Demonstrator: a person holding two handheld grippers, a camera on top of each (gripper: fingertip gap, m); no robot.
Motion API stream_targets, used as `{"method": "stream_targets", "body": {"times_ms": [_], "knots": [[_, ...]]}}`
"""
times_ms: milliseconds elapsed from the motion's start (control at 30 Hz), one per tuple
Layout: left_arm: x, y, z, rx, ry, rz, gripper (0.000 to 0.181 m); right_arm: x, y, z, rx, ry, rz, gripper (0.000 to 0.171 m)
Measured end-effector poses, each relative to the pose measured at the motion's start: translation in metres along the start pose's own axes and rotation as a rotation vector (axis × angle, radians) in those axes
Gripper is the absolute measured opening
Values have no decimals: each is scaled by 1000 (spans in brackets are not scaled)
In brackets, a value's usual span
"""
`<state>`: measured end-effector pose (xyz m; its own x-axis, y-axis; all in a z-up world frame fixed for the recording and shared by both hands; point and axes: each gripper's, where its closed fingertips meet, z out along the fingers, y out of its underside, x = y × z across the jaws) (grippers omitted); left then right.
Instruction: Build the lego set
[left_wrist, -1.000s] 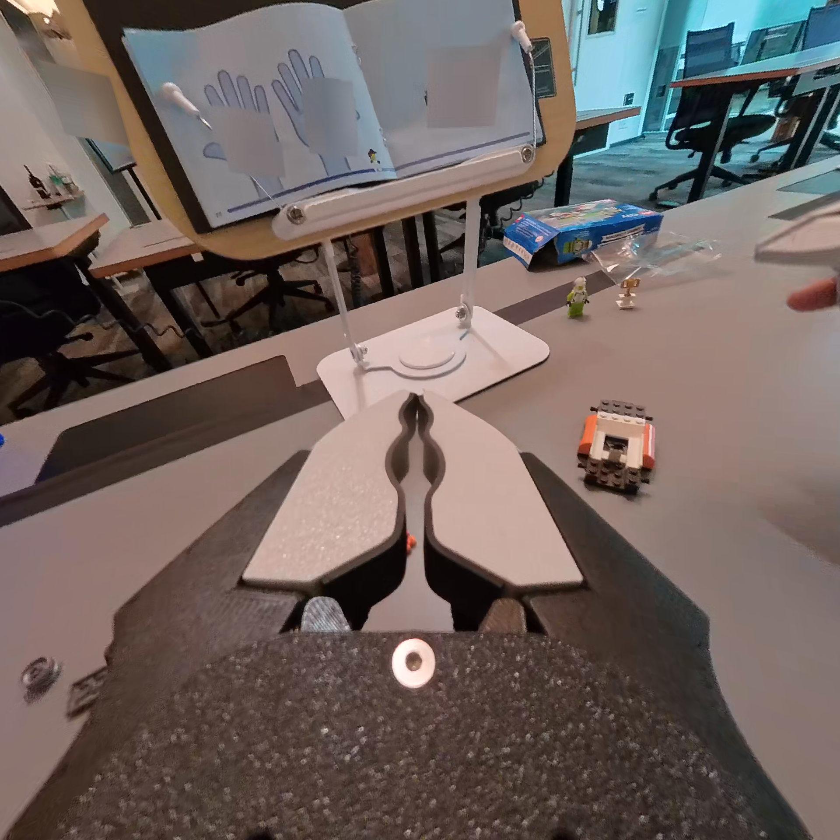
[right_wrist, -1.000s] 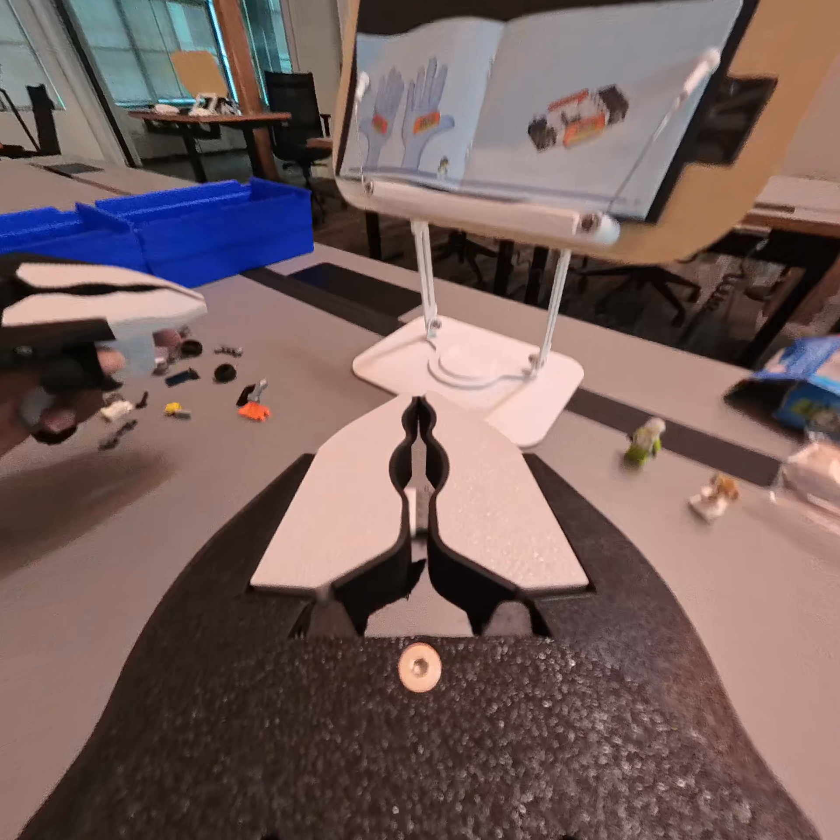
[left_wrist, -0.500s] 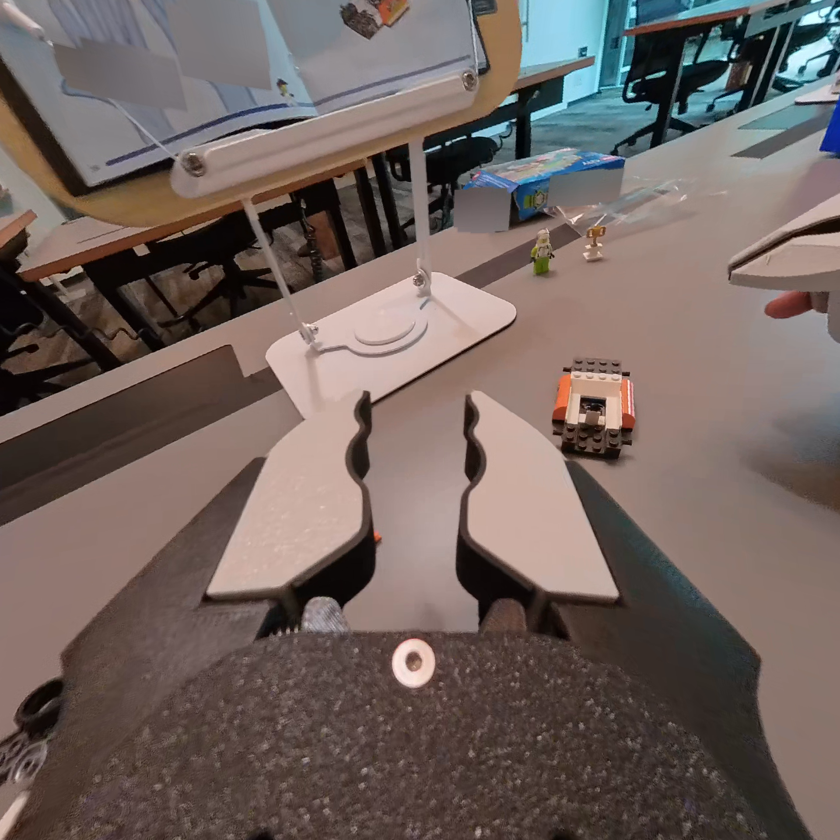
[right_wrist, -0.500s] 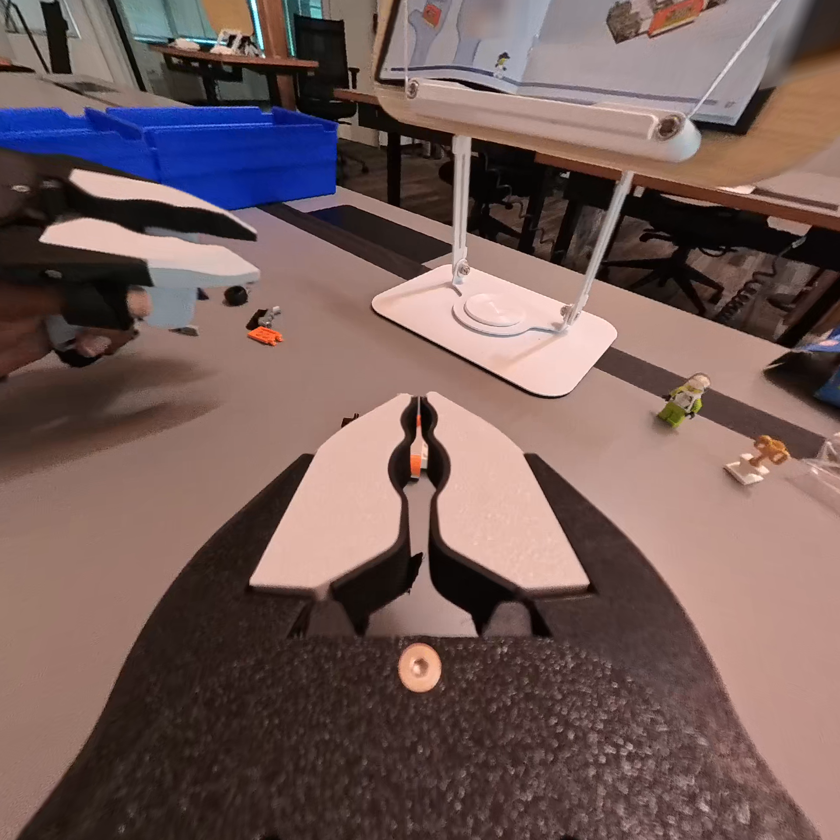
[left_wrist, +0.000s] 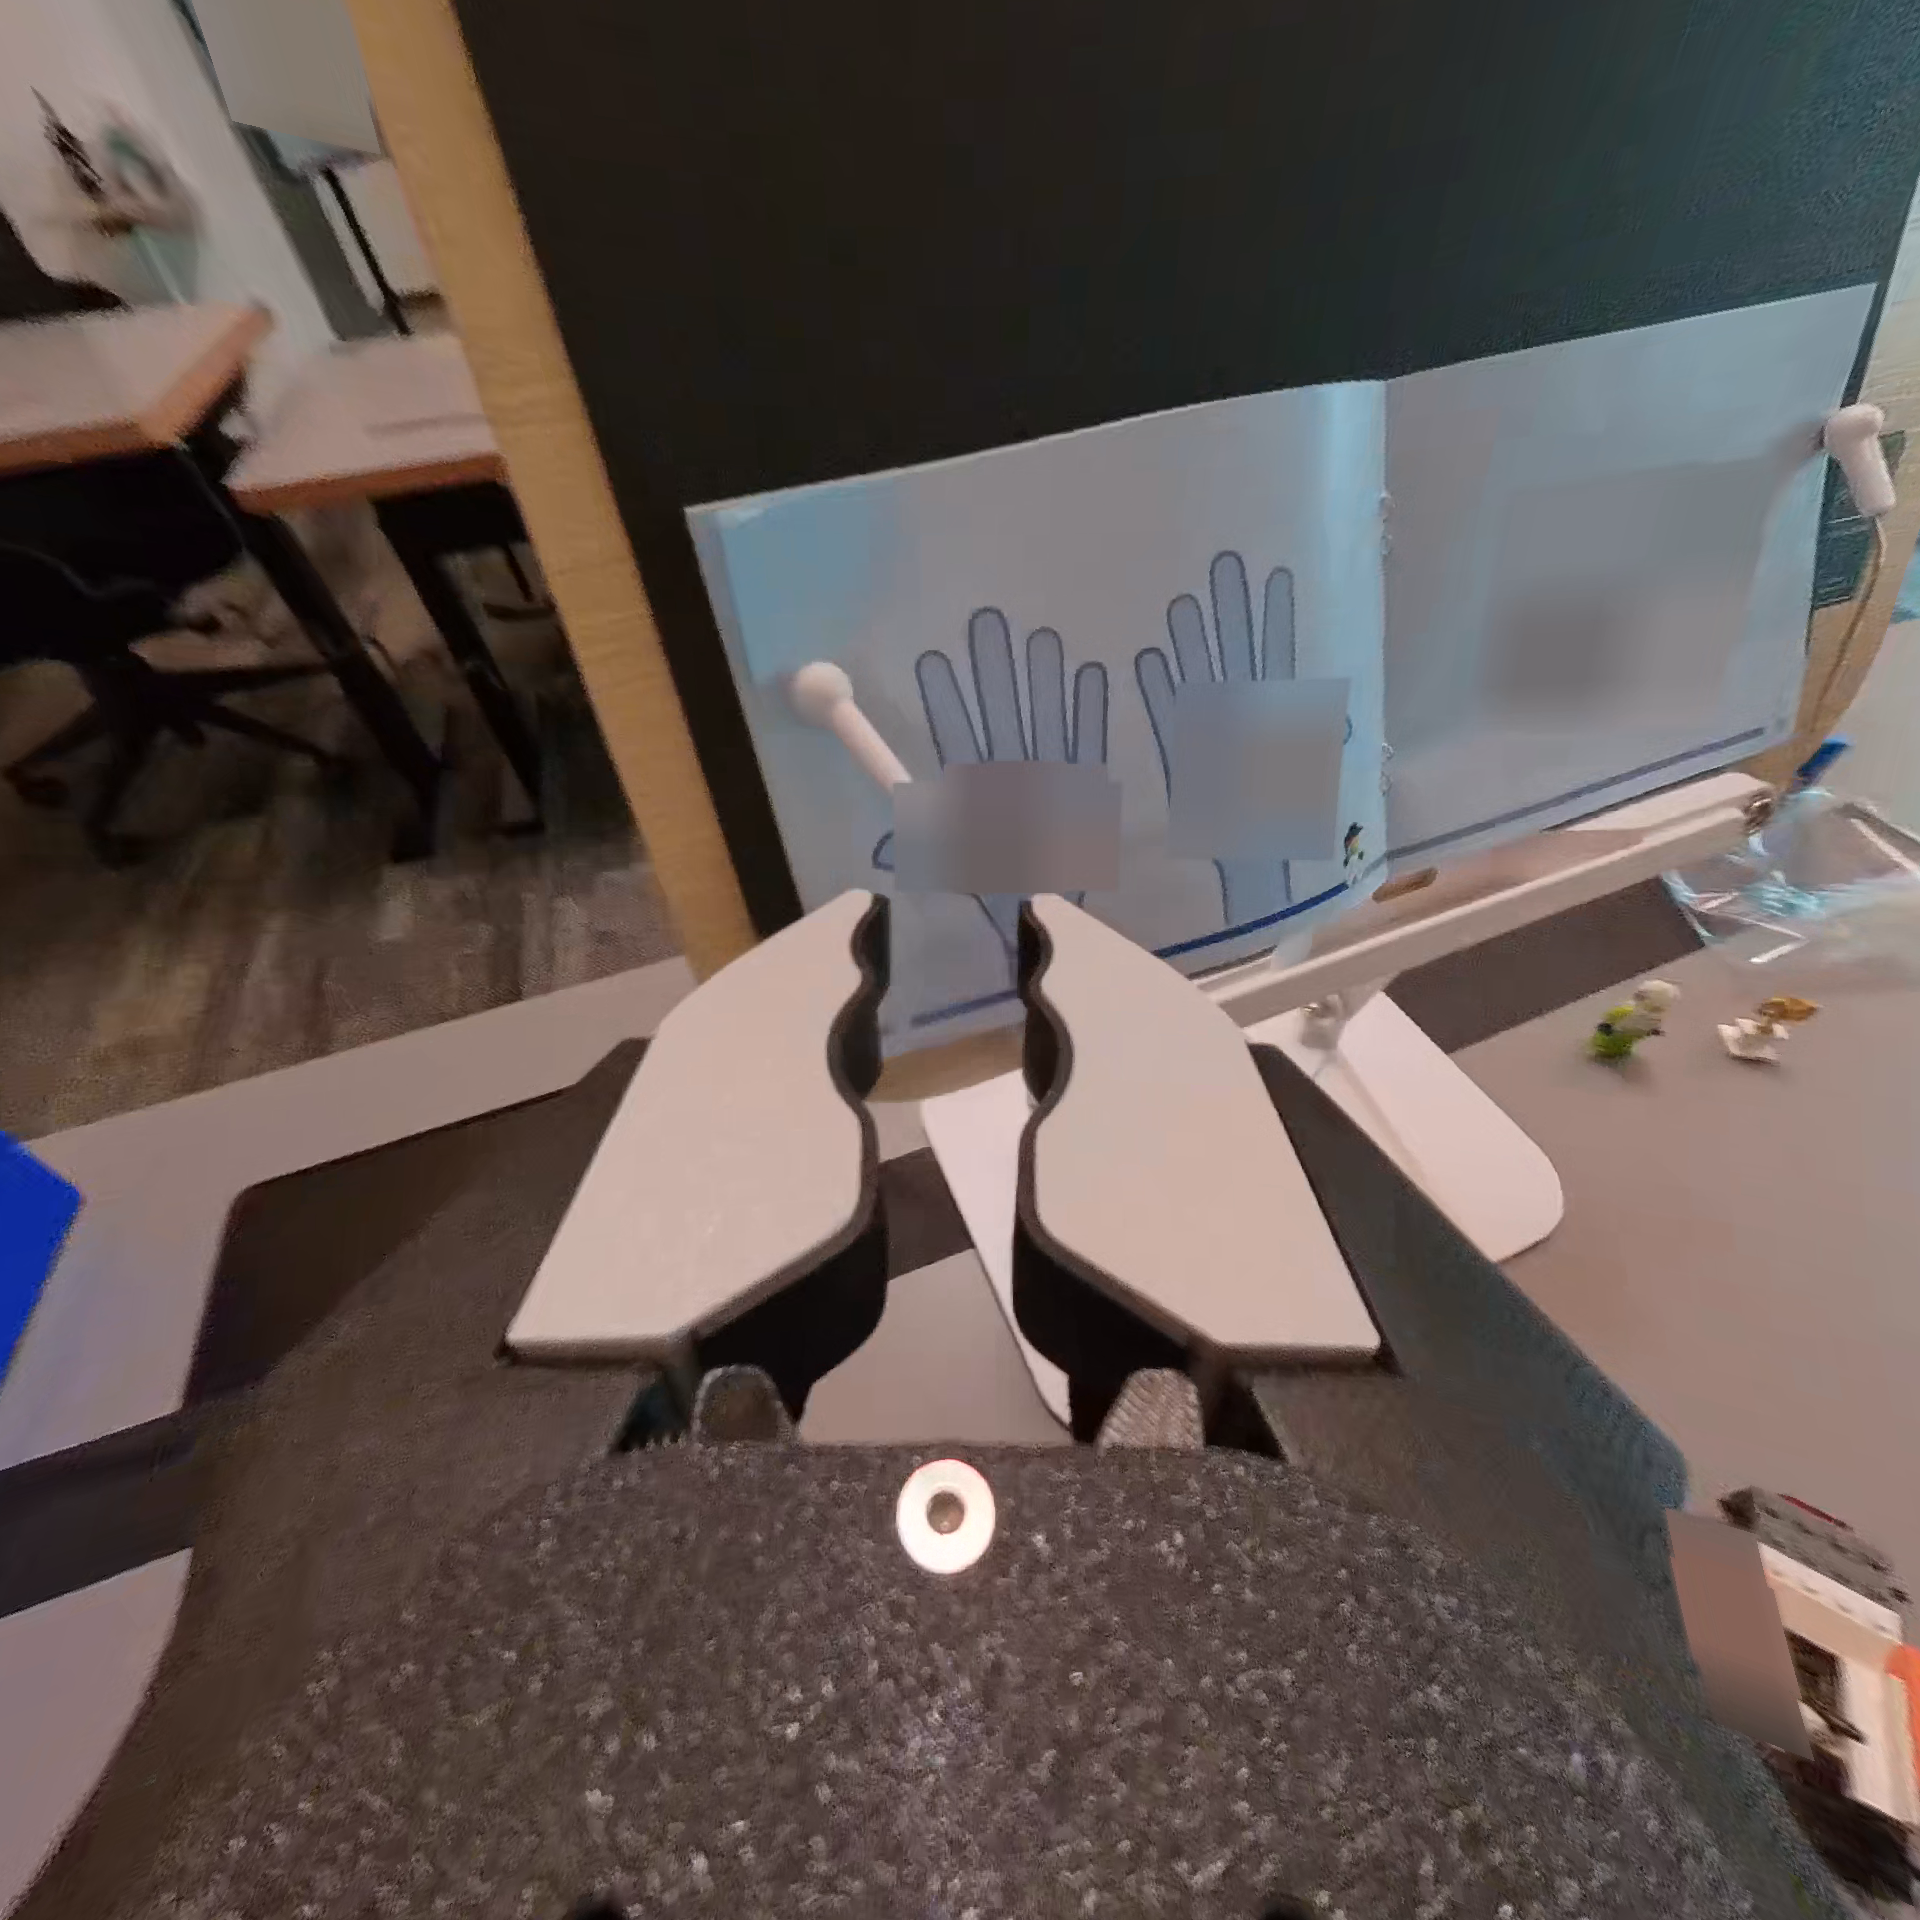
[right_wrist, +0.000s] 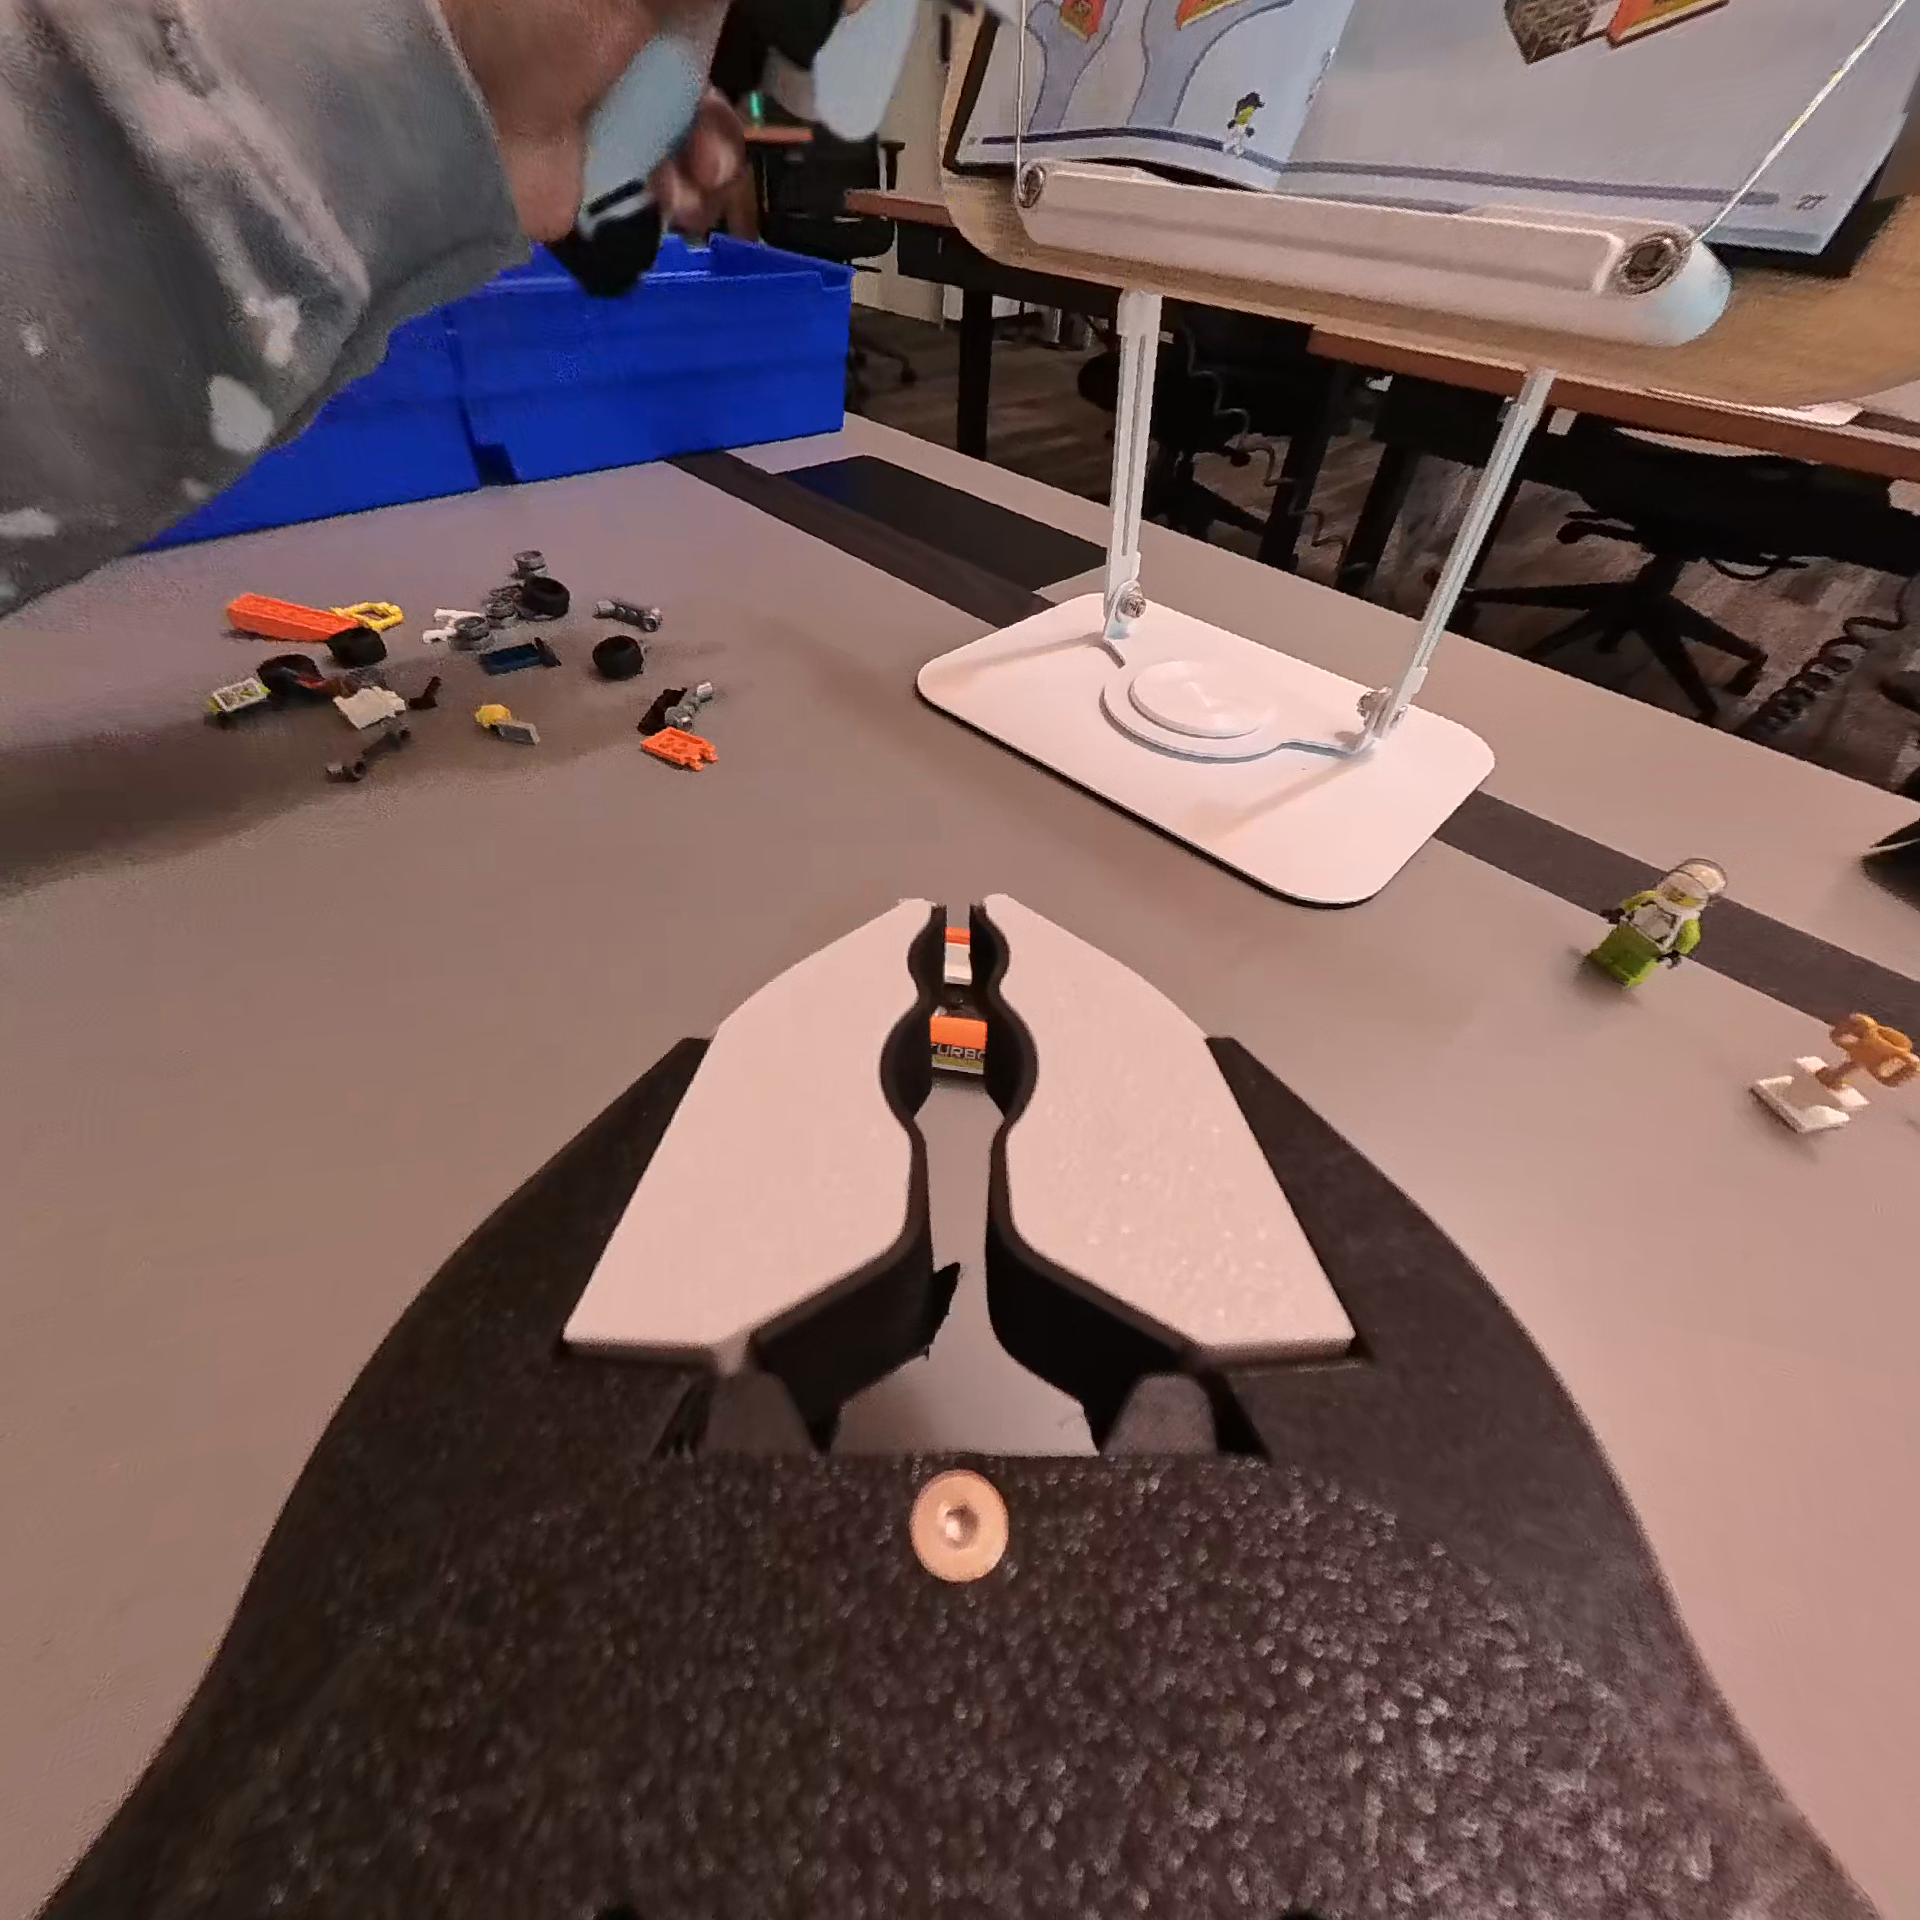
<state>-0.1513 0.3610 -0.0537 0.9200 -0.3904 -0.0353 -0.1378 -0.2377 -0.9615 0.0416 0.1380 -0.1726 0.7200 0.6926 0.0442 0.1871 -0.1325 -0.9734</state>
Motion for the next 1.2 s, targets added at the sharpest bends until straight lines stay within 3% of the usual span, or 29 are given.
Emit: {"method": "stream_targets", "body": {"times_ms": [133,233,400,567,833,867,933,1000,1067,1200], "knots": [[5,-1,11,-25,38,-46,8,4,-8,6,4,11,-1,4],[4,0,12,-4,31,-62,6,23,-35,16,14,70,-84,5],[-3,8,8,35,28,-191,6,80,-105,50,58,209,-213,8],[-11,24,2,105,57,-422,8,160,-155,88,73,431,-164,19],[-12,38,-3,101,114,-532,12,186,-151,118,65,497,-66,24],[-13,40,-9,108,109,-563,27,187,-148,119,62,502,-64,22],[-27,33,-32,223,30,-591,21,190,-144,120,56,513,-59,18],[-27,18,-56,311,-12,-536,16,193,-143,119,66,525,-61,14],[-4,-8,-69,375,-3,-355,8,194,-144,119,71,530,-61,10],[81,-15,-26,136,164,26,6,194,-146,119,88,527,-22,7]]}}
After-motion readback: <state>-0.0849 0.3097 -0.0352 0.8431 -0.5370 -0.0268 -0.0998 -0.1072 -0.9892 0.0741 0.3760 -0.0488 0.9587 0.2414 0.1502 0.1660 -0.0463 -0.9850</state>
